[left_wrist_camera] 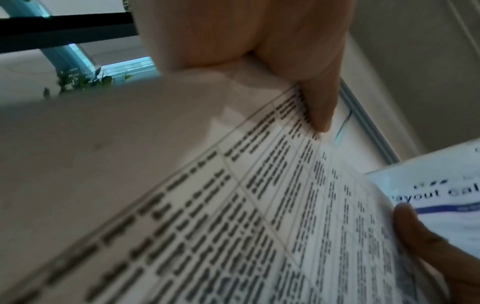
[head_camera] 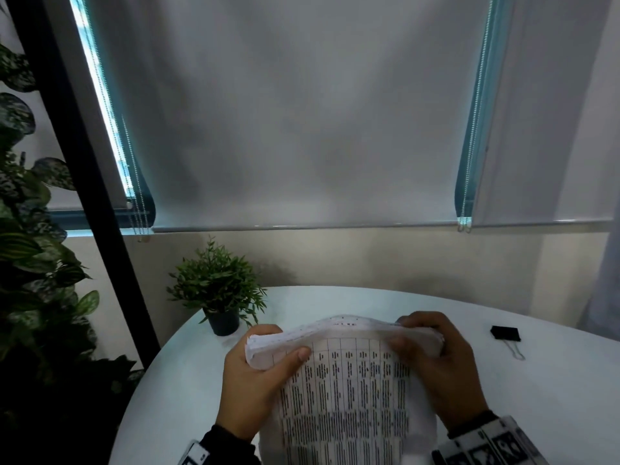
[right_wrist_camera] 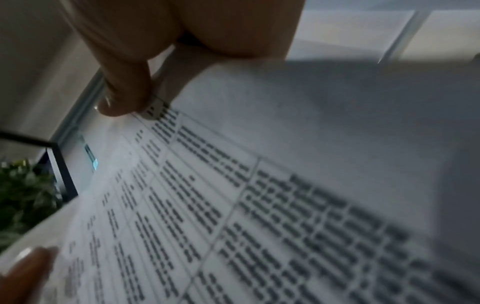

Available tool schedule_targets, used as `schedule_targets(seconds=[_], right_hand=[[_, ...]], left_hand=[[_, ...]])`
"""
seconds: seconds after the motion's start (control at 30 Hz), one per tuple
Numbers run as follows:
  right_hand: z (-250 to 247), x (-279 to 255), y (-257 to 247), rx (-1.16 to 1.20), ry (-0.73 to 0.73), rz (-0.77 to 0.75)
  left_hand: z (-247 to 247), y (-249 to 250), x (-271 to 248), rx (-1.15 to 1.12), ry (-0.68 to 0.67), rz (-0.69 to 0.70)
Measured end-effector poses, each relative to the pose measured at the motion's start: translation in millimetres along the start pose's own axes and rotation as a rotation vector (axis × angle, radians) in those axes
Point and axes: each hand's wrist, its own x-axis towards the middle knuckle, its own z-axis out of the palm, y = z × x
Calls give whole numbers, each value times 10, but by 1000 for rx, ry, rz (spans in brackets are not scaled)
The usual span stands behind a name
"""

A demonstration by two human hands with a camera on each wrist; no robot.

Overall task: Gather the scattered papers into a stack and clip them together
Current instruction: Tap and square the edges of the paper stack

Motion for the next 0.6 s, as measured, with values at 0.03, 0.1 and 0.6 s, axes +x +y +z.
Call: schedule_targets(seconds=[0.03, 0.1, 0.6], right_hand=[[4, 0, -33, 19, 13, -15], [-1, -15, -67, 44, 17, -35], [19, -130, -19, -6, -1, 3]], left_hand=[[-2, 18, -5, -7, 6, 14], [-9, 30, -9, -9, 46, 83], [-7, -33, -107, 42, 131, 175]])
